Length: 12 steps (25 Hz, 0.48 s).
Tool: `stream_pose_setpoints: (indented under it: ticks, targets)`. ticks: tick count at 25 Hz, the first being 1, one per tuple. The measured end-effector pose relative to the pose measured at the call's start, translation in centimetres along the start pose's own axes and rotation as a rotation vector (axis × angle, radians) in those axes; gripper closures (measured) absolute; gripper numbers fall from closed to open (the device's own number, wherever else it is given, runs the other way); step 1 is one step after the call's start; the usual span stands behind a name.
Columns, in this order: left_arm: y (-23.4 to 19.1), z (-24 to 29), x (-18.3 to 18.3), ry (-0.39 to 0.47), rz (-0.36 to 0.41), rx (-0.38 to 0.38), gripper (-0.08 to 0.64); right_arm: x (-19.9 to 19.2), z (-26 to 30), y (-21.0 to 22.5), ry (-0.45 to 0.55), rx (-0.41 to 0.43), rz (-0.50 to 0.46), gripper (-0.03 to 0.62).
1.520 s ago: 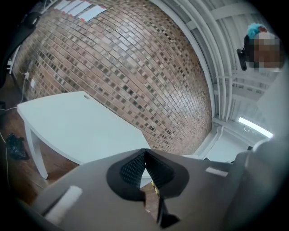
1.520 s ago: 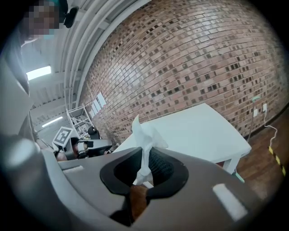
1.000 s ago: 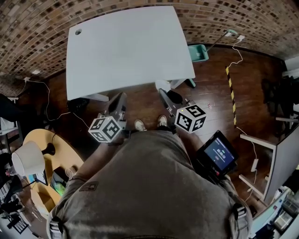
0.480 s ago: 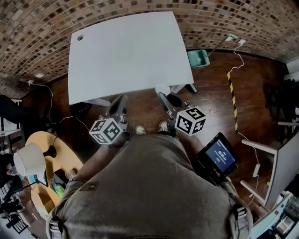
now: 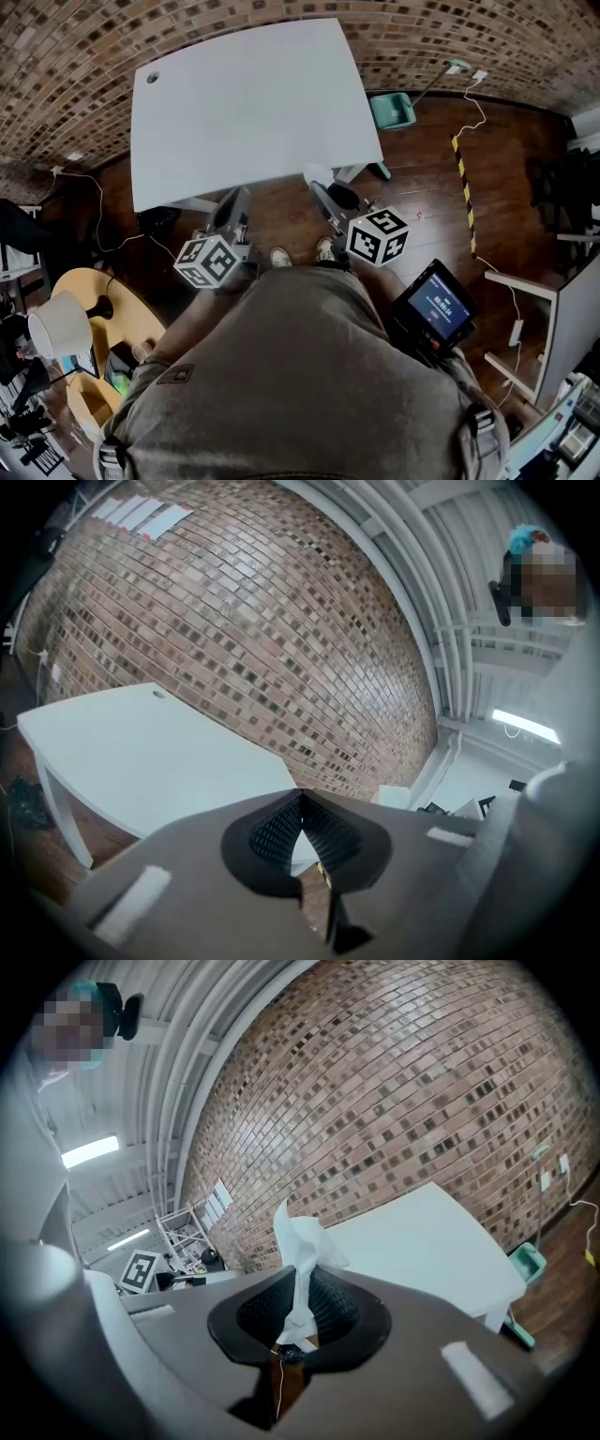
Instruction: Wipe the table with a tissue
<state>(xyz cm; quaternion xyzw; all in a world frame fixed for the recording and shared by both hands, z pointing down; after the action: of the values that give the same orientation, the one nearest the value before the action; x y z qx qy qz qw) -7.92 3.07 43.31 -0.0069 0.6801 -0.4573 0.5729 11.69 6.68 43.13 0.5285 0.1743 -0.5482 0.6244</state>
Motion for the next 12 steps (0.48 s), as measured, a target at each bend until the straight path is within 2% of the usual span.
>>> stream_pose_setpoints:
  ticks: [12]
  targets:
    - [0.10,0.07,-0.33,0.011,-0.010,0.004,0.558,0.11,0.03,-0.28,-0.001,0.012,-0.015,0.543]
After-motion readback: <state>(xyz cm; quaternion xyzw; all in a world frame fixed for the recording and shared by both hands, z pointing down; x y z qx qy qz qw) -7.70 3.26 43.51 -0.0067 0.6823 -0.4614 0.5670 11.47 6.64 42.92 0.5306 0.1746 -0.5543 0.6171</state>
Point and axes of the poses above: the fingertips, and each gripper's own axes: z forward along the fingers, y to its right, x out of its top, the point moved 4 cm from there along -z, backward along the fingers, and after that the axes turned 15 degrees about -x, right-handed, at the moved point
